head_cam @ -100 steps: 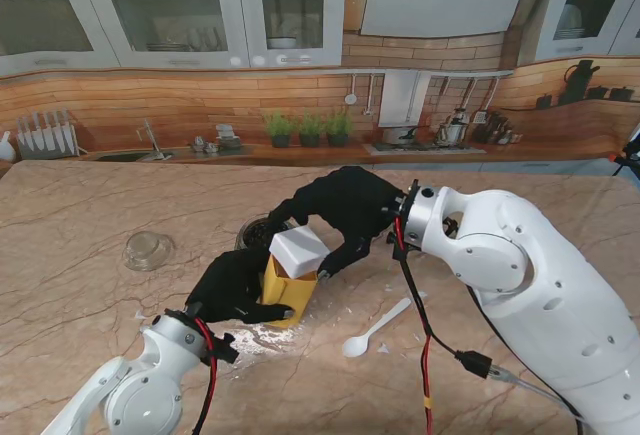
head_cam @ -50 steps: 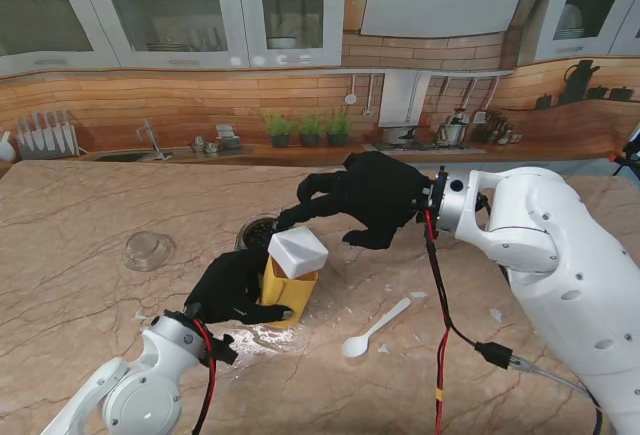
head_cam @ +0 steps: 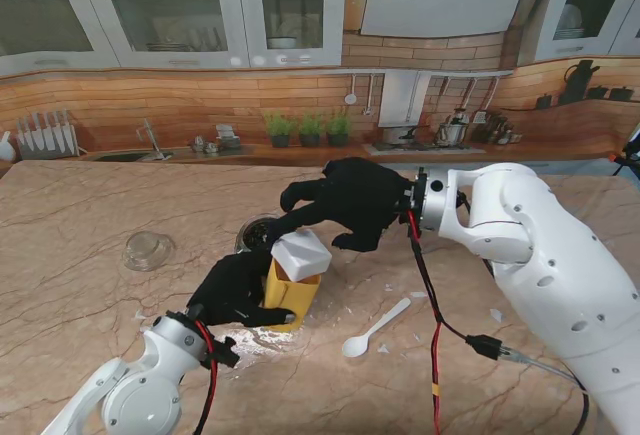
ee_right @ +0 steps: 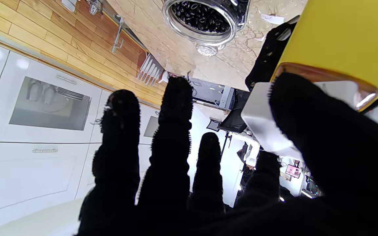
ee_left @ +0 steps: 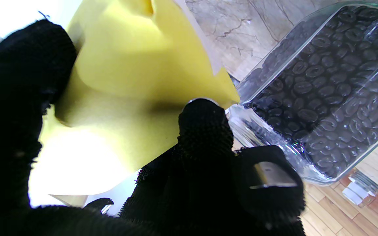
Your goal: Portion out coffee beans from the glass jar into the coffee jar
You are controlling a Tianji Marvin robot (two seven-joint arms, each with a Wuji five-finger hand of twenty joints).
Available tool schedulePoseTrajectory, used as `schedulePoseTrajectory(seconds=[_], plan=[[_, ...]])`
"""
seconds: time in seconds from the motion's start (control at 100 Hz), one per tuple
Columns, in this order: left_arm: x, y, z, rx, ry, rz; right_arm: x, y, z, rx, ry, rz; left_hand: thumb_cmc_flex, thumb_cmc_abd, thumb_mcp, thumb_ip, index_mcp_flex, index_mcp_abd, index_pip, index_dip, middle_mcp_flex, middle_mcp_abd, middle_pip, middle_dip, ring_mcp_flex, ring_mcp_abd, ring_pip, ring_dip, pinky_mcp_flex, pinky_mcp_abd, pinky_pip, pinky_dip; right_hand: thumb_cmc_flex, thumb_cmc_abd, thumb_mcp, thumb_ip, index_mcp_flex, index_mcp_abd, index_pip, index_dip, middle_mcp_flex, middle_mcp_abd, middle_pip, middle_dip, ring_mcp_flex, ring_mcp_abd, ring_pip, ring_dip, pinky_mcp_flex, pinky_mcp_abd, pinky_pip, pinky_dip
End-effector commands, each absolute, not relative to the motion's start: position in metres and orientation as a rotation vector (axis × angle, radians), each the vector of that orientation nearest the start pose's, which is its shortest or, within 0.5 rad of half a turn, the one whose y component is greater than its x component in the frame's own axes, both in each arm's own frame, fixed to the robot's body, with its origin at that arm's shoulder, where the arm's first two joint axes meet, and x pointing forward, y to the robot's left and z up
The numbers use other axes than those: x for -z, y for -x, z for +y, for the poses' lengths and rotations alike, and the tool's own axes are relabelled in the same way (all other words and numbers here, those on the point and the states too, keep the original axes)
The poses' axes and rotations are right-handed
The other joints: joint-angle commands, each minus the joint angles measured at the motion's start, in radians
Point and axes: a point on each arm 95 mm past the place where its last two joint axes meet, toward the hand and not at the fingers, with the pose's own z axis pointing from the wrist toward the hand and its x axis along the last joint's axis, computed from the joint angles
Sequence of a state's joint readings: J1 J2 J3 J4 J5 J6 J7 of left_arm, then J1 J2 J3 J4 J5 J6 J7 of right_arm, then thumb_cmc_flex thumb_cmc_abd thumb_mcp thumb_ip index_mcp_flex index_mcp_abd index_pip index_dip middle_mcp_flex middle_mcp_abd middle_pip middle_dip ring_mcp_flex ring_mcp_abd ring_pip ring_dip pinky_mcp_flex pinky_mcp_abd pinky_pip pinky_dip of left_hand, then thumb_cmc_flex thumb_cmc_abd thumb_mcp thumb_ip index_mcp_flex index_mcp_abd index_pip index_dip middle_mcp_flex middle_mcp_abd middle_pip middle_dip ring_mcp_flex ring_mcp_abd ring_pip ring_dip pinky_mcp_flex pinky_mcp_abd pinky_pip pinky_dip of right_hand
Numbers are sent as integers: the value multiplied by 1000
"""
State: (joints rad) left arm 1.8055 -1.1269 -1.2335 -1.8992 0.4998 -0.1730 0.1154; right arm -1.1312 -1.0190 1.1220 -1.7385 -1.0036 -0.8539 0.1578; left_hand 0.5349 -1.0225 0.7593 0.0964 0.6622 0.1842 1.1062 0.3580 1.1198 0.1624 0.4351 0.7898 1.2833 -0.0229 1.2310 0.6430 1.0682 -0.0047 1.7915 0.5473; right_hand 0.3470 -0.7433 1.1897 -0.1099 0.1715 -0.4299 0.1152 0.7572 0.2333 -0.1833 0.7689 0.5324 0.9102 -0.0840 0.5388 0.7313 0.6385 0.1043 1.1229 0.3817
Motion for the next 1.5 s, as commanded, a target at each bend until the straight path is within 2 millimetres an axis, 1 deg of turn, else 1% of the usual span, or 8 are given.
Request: schedulePoseTrajectory(seconds=[0.0, 0.27, 0.71, 0.92, 1.01, 1.15, 1.34, 1.49], plan=[[278, -322, -55, 2188, 1518, 1146, 142, -418, 86, -1871, 42, 2019, 168, 152, 430, 214, 94, -280, 227, 76, 128, -121, 137, 40, -7, 14, -12, 0, 14, -61, 109, 18, 62, -21, 18, -34, 80, -18, 39, 36, -34, -24, 43, 16, 17, -22, 14, -9, 8, -1, -1, 3], [278, -322, -56, 2182, 1525, 1146, 144, -417, 92, -1902, 44, 2034, 167, 153, 430, 213, 94, -278, 227, 76, 127, -120, 137, 40, -8, 14, -13, 0, 14, -63, 109, 19, 61, -2, 17, -40, 276, -45, 169, 78, 99, -84, 28, 10, 81, -36, 19, -6, 33, -2, 10, 6], [276, -323, -55, 2188, 1522, 1132, 154, -415, 91, -1904, 10, 2032, 167, 152, 429, 212, 96, -279, 227, 75, 127, -121, 136, 39, -7, 14, -11, 0, 14, -63, 109, 19, -85, -138, -43, -85, 299, -72, 608, 138, 316, -94, 16, 77, 177, -16, 36, 39, 61, 29, 46, 15], [277, -321, -55, 2196, 1525, 1118, 152, -416, 93, -1919, -32, 1989, 168, 153, 431, 213, 94, -278, 228, 77, 130, -122, 138, 40, -7, 13, -11, 0, 14, -62, 110, 19, -202, 115, -214, -58, 336, -8, 788, 110, 401, -70, 42, 113, 208, 2, 67, 54, 67, 53, 78, 25], [277, -322, -56, 2199, 1524, 1110, 153, -415, 97, -1927, -62, 1986, 168, 154, 431, 213, 93, -278, 228, 77, 128, -121, 138, 40, -7, 11, -12, 0, 14, -63, 109, 19, -228, 176, -288, -45, 382, 14, 819, 106, 437, -56, 52, 125, 215, 18, 90, 62, 63, 62, 97, 30], [277, -322, -56, 2197, 1526, 1109, 154, -416, 101, -1920, -97, 1972, 169, 153, 431, 214, 94, -278, 228, 77, 128, -122, 138, 39, -7, 14, -11, 0, 14, -64, 109, 19, -290, 358, -529, 14, 429, 46, 820, 103, 468, -31, 32, 131, 215, 35, 103, 58, 61, 71, 116, 29], [276, -322, -56, 2198, 1524, 1103, 154, -416, 105, -1892, -142, 1969, 168, 153, 431, 214, 94, -278, 228, 77, 128, -121, 139, 39, -7, 12, -10, 0, 14, -65, 110, 19, -592, 418, -407, 59, 467, 82, 780, 106, 474, 3, -6, 123, 187, 57, 102, 59, 46, 91, 124, 32], [275, -323, -55, 2198, 1524, 1098, 155, -414, 104, -1873, -172, 1973, 168, 152, 432, 215, 95, -276, 228, 77, 129, -119, 140, 38, -7, 14, -10, 0, 14, -64, 110, 20, -735, 467, -386, 56, 383, 99, 649, 87, 458, 27, -58, 115, 163, 82, 75, 47, 27, 120, 99, 22]])
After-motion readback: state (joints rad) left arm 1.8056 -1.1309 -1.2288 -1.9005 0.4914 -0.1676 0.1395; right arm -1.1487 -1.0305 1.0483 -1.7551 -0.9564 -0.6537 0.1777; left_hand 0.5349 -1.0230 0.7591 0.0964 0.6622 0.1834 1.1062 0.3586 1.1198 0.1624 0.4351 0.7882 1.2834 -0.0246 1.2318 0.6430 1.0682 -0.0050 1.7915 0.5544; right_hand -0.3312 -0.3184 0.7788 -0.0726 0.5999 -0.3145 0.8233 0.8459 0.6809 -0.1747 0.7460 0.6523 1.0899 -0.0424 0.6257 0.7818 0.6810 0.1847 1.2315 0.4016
